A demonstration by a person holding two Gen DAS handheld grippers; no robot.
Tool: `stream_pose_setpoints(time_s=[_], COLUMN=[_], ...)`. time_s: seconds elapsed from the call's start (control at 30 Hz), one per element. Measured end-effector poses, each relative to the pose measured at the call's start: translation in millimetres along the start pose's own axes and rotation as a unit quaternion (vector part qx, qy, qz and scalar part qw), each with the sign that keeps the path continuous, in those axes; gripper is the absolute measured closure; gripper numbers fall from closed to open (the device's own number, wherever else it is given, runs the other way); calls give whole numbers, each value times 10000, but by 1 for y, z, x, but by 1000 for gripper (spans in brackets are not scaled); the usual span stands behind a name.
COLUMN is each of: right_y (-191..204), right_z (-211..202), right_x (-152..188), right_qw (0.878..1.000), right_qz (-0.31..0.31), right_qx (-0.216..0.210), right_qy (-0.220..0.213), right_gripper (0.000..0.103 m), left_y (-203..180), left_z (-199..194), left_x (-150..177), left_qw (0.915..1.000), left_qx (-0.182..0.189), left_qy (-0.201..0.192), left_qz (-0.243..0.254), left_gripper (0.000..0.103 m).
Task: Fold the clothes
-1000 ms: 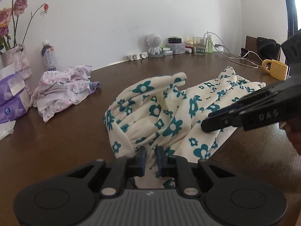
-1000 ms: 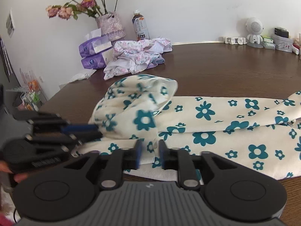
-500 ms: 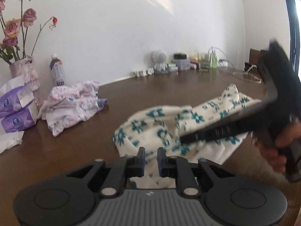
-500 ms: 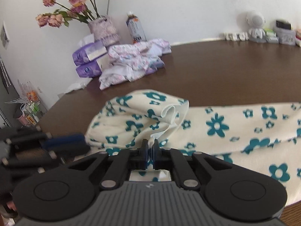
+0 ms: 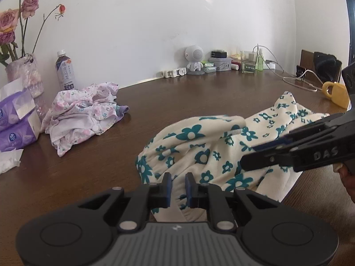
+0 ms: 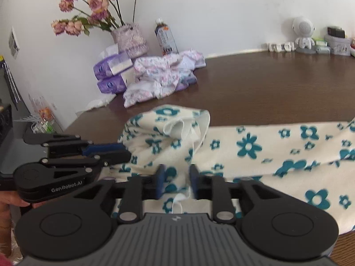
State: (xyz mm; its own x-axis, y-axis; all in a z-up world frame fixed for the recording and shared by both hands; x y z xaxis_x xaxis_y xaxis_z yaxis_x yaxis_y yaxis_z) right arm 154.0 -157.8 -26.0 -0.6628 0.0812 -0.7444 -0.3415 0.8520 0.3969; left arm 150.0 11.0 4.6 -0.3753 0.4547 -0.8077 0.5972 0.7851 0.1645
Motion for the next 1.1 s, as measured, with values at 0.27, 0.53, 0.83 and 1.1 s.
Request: stream_pose_setpoints(time_s=[0.27,0.53,0.83,1.1], right_y=[-3,-14,-10,-12], right_z=[12,54,50,47], right_x=[-46,-29,-26,-25], right_qw=[9995,9992,9986,9972], right_qz=[-60,85,-366,-585], right_qx=[-26,-13,93,366], right_qy=[-297,403,378,302], right_gripper=[53,98,98,96], left_y=[14,19,26,23], left_z=[4,36,21,65], left_x=[-29,-2,-28,-9], left_qw=[9994,9991,9980,9990], left_qx=[-24,135,280,87], left_qy=[-242,275,-159,362], left_qz=[-246,-285,-538,-228], left_gripper=[87,93,91,91])
Point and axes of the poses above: each gripper's, at about its wrist camera, not at the fingertips, and z roughly the way its jaws point, y to its left, x to its underside, the point moved 5 cm from there along z, roughly the way its jaws point, and after that the axes turned 5 degrees about z, right-handed, at the moved point
